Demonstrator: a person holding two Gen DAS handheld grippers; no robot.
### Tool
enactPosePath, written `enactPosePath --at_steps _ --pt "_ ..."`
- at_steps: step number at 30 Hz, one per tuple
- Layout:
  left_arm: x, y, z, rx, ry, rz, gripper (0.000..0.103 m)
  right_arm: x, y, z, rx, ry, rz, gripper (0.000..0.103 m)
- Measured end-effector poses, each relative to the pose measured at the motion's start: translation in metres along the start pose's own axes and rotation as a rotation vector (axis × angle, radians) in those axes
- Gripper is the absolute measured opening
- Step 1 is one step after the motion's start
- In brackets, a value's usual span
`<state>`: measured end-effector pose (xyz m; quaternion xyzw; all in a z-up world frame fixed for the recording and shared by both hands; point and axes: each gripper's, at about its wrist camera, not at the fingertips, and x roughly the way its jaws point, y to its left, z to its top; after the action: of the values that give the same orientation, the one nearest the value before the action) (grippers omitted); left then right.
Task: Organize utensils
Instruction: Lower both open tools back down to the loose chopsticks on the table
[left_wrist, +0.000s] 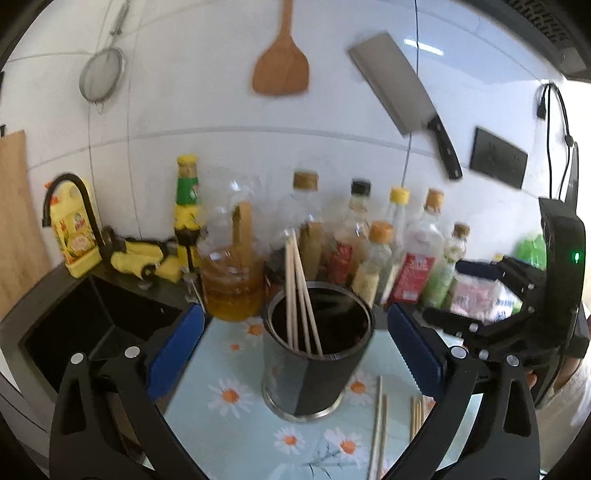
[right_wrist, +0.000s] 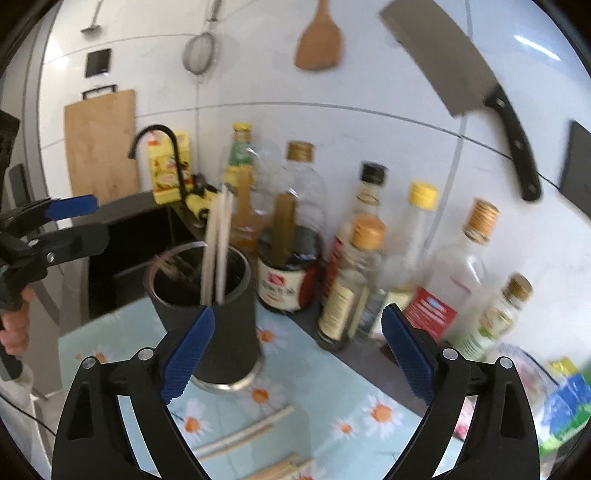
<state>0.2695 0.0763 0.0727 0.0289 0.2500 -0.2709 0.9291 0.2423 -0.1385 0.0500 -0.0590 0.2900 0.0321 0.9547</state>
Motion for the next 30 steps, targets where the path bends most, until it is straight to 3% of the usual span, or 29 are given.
enactPosePath --at_steps 7,13,20,24,30 --pt "0.028 -0.015 -0.034 0.056 0.183 -0.019 0.097 0.012 -0.016 -0.034 0.066 0.133 -0.118 0.089" --pt "0.051 -0.025 -0.068 0.104 0.295 -0.105 0.097 0.028 -0.031 -0.068 0.174 0.245 -0.153 0.089" --pt "0.08 -0.019 -0.096 0.063 0.452 -0.228 0.097 0.042 -0.033 -0.102 0.267 0.339 -0.207 0.089" --pt "0.096 -0.02 -0.111 0.077 0.534 -0.261 0.097 0.047 -0.027 -0.115 0.292 0.382 -0.222 0.089" --pt "0.108 -0.035 -0.12 0.172 0.566 -0.217 0.097 0.046 -0.02 -0.135 0.341 0.433 -0.242 0.089"
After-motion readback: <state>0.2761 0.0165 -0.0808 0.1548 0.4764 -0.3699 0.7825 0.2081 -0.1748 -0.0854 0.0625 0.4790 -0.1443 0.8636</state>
